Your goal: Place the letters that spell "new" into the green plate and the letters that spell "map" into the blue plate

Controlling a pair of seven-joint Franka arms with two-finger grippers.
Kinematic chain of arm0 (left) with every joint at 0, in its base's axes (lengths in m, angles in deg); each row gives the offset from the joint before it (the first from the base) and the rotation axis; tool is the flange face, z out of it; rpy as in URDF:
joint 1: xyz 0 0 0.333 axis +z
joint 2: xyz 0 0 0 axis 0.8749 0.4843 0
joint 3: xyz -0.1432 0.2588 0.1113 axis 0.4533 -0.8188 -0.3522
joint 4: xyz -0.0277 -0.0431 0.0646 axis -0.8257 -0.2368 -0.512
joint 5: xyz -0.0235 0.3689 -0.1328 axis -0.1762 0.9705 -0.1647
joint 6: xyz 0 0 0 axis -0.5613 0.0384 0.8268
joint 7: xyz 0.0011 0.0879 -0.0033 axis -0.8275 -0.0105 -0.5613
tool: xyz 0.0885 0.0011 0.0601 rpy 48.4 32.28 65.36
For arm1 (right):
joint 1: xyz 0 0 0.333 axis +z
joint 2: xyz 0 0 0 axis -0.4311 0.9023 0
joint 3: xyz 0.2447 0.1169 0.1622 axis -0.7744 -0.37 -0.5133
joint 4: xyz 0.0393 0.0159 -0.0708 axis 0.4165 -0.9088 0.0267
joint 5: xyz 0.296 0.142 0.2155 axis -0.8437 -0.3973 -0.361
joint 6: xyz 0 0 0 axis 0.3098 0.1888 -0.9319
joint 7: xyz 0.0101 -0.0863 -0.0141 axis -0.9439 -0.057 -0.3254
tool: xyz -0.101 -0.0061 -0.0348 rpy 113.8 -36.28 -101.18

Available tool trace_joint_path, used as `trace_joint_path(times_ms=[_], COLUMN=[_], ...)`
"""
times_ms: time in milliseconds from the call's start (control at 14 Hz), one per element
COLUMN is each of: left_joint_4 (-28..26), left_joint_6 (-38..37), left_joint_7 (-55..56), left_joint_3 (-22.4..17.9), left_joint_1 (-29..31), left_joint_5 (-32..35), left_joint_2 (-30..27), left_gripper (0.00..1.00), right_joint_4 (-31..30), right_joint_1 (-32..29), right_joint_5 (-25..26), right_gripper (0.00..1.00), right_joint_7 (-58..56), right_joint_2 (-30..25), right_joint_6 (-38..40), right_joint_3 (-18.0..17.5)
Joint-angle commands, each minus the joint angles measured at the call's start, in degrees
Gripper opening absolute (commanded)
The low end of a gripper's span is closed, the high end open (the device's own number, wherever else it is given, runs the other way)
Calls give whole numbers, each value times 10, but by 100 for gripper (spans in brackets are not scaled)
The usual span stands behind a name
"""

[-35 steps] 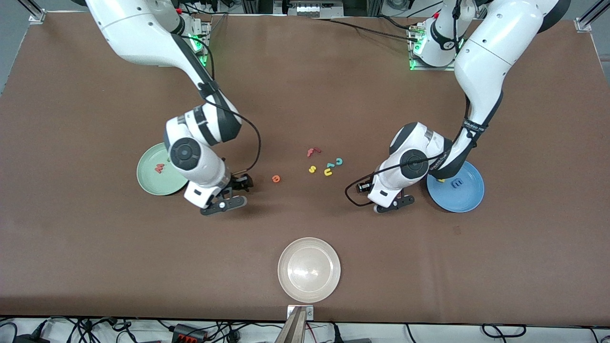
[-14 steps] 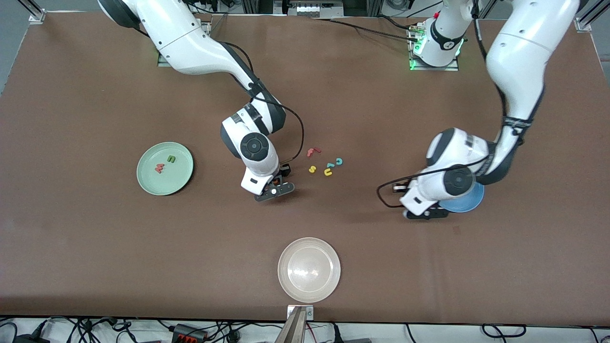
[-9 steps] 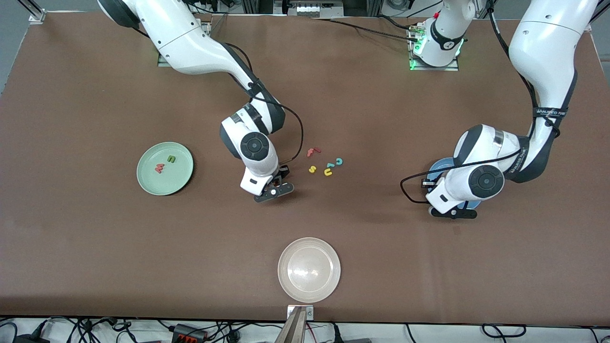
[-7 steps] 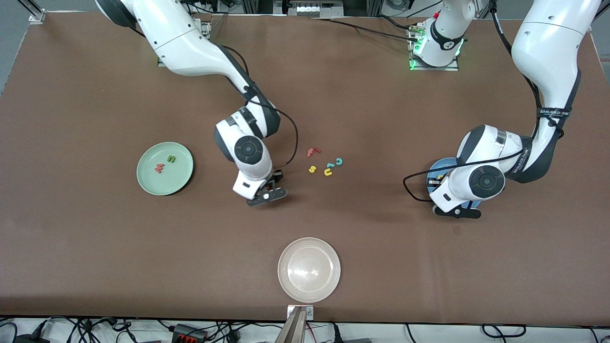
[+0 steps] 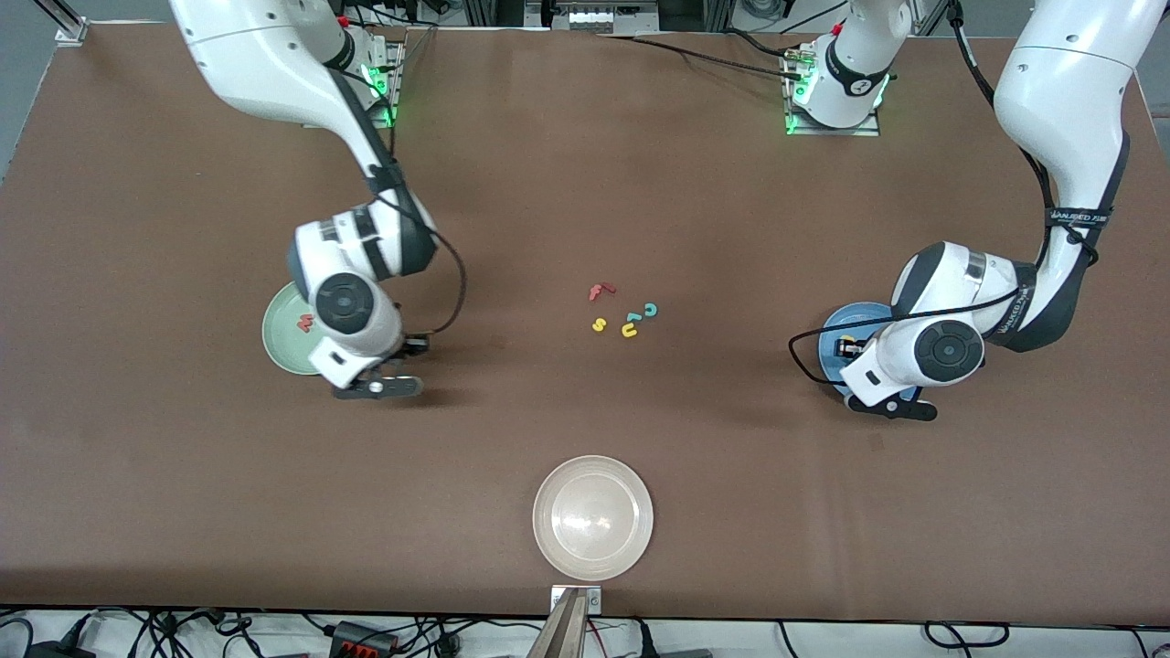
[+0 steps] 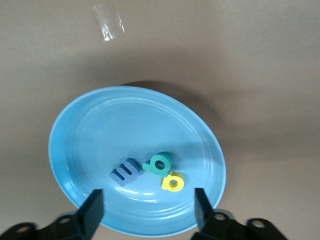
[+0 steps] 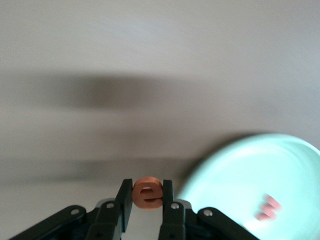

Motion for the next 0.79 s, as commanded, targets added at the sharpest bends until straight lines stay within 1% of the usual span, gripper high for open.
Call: trace_joint_path(times_ms=[0,71,214,286,429,571,643,714], left_joint_4=[-4,-4,4,26,88,168,193,208], left_joint_6=[-10,-11,-34,-63,-155,-234,-259,-267], left_joint_7=[-12,-12,-12,-12,-47,-99,-115,-128], left_joint_3=[22,40,59,69,77,76,75,70], left_joint_1=[5,7,12,18,28,29,31,37], left_joint_5=[5,4,0,-22,-98,-117,-123,-139], left_joint_2=[-53,-70,-110,-126,-148,-149,-148,-151], left_gripper=[100,100,100,100,100,100,100,100], right_joint_4=[-100,-116,-123,-123,-110,-94,-93,-93], right_joint_1=[-54,-66,-88,-90,-87,-85,-80,-70], right_joint_5=[9,8,7,4,-9,-43,-55,-59], right_gripper=[6,6,7,7,7,7,7,7], right_joint_7=[-6,-6,-5,-4,3,2,2,3], right_joint_2=[-64,-67,-63,-58,-41,-29,-29,-27], right_joint_6=[-1,-2,-2,-6,-10,-13,-17,-20], right_joint_3=[-11,-11,-11,-11,-14,-17,-18,-18])
